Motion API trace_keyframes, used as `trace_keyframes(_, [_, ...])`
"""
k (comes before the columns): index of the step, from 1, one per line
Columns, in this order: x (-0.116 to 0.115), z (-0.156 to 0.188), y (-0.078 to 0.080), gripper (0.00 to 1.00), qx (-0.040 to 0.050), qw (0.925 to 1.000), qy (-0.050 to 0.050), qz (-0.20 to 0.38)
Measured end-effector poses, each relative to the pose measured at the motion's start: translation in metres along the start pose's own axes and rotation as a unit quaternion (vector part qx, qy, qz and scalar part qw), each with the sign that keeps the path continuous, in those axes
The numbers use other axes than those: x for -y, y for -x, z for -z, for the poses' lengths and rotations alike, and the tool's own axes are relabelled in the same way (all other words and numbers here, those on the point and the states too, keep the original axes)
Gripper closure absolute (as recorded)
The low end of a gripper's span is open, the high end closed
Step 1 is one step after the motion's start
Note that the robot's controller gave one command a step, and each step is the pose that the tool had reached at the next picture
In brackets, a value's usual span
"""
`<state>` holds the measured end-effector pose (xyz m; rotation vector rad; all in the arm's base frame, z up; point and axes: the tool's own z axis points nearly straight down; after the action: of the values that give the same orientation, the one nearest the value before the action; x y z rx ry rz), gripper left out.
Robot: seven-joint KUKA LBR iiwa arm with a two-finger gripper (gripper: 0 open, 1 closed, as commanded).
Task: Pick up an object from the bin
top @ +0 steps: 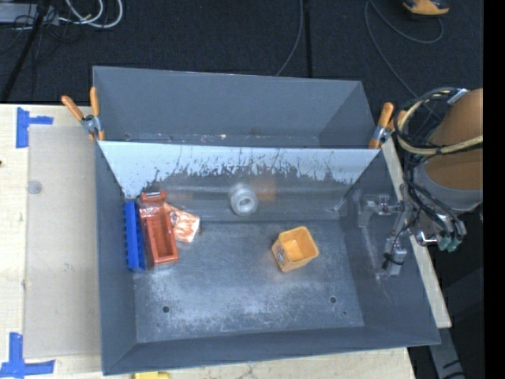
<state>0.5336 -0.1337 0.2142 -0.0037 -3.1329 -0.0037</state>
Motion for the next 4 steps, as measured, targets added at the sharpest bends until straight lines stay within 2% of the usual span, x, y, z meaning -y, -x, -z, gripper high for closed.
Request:
trace_keyframes(1, [0.0,0.004,0.002,0.0,0.0038,1.0,-0.001,0.001])
trace_keyframes(2, [-0.022,-0.032,0.015,0.0,0.0066,0.9999,-0.002,-0.012])
trace_keyframes(3, [-0.031,-0.071,0.017,0.0,0.0015,0.9998,0.001,0.018])
trace_keyframes(4, [-0.034,-0.103,0.052,0.0,0.007,0.9982,-0.003,0.059])
